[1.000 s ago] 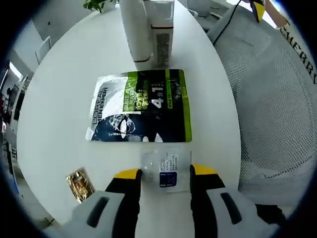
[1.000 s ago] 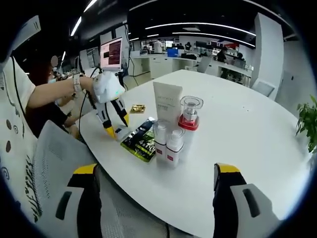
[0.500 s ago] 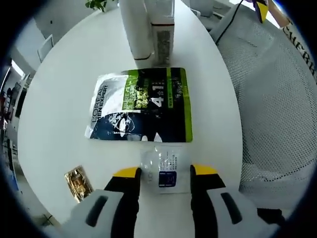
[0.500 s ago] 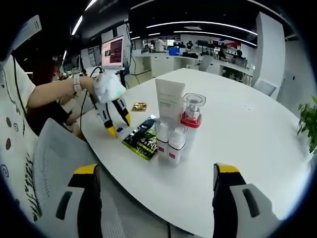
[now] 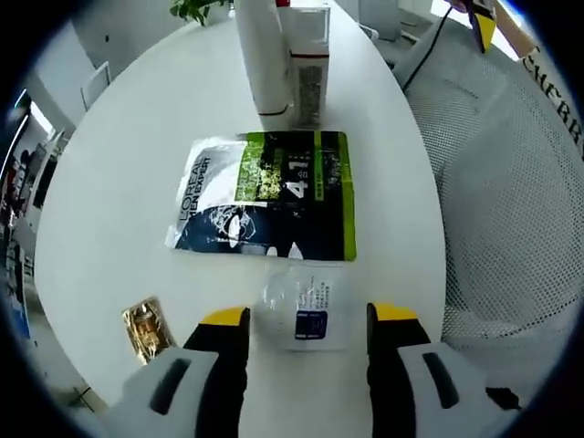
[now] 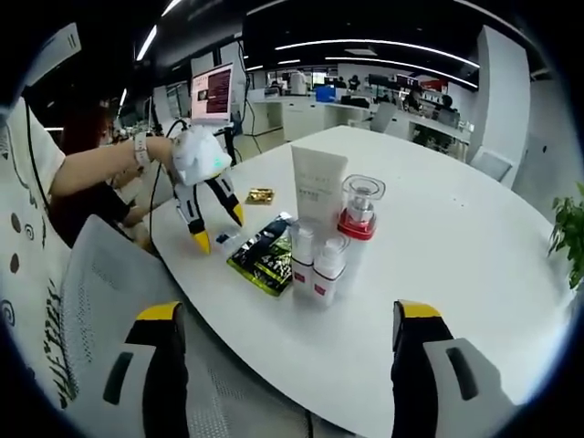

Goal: Arrange the skincare products in the storage area until every visible bottle or jar stands upright without overlapping.

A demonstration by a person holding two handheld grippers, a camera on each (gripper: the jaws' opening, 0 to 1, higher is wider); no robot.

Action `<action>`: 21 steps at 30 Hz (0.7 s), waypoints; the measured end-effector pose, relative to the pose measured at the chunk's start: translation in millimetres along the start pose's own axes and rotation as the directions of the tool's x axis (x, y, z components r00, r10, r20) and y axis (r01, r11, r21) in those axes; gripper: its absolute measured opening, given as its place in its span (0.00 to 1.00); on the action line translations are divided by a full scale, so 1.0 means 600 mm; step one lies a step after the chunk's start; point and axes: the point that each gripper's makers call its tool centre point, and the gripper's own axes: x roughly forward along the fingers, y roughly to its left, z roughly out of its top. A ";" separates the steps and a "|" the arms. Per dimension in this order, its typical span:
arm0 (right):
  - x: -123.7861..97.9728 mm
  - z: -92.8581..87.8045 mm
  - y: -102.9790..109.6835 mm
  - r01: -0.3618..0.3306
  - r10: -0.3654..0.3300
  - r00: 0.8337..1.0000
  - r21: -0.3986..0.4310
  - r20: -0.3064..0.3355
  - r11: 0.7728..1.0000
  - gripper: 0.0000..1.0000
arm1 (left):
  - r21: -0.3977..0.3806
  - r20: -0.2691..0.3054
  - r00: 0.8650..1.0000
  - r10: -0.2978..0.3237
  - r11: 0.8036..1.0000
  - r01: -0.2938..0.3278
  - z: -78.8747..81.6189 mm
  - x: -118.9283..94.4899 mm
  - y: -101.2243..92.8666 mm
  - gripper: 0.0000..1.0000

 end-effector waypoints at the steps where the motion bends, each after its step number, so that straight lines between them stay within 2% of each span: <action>1: 0.000 -0.001 0.000 0.001 -0.001 1.000 -0.001 -0.002 1.000 0.94 | -0.005 0.003 1.000 0.007 1.000 -0.007 -0.001 -0.003 0.004 0.56; 6: 0.002 -0.004 0.000 -0.002 0.002 1.000 0.001 -0.006 1.000 0.94 | -0.067 0.019 0.998 0.056 0.996 -0.055 -0.016 -0.019 0.042 0.58; 12: 0.003 -0.004 0.000 0.001 -0.001 1.000 -0.001 -0.009 1.000 0.94 | -0.141 0.044 0.991 0.130 0.982 -0.123 -0.022 -0.042 0.086 0.60; 21: 0.004 -0.012 -0.001 0.005 -0.004 1.000 0.009 -0.018 1.000 0.94 | -0.118 0.018 0.988 0.153 0.982 -0.150 -0.046 -0.066 0.131 0.62</action>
